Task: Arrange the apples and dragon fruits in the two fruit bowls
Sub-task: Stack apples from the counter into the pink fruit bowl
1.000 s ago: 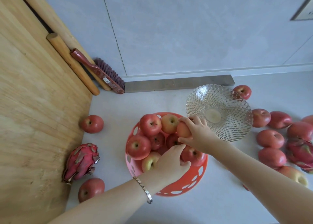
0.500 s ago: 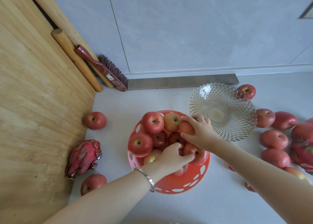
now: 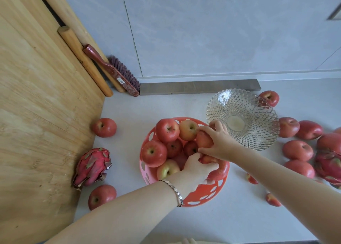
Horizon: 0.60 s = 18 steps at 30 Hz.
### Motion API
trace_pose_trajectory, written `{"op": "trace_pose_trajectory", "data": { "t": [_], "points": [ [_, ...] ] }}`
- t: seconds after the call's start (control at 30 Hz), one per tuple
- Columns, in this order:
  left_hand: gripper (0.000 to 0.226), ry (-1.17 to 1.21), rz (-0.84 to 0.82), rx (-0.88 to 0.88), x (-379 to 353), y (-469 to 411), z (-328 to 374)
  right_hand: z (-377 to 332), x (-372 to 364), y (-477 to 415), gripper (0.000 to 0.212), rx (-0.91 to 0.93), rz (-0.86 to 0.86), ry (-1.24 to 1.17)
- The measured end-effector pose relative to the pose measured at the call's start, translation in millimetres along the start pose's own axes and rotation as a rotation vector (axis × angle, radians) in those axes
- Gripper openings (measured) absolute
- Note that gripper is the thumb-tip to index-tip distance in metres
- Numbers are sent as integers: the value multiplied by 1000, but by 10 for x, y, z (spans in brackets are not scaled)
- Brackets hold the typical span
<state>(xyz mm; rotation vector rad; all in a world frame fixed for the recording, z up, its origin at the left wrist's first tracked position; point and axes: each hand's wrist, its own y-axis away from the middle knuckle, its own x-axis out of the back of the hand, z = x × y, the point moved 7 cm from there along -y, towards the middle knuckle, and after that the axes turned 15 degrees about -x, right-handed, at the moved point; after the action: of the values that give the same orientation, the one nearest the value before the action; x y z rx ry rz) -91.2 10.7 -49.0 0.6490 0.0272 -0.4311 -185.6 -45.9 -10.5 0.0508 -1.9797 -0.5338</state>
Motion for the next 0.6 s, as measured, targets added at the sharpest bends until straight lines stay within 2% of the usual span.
{"op": "trace_pose_trajectory", "data": {
  "t": [0.17, 0.27, 0.33, 0.5, 0.6],
  "points": [
    [58, -139, -46, -18, 23, -14, 44, -2, -7, 12, 65, 21, -6, 213],
    [61, -173, -117, 7, 24, 3, 22, 8, -10, 11, 59, 8, -88, 118],
    [60, -180, -130, 24, 31, 15, 9, 4, -5, 23, 57, 18, -69, 94],
    [58, -241, -29, -27, 77, 8, 38, -24, -9, 44, 66, 42, 32, 328],
    [48, -199, 26, -5, 124, 55, 74, -42, -16, 76, 78, 16, 96, 327]
  ]
}}
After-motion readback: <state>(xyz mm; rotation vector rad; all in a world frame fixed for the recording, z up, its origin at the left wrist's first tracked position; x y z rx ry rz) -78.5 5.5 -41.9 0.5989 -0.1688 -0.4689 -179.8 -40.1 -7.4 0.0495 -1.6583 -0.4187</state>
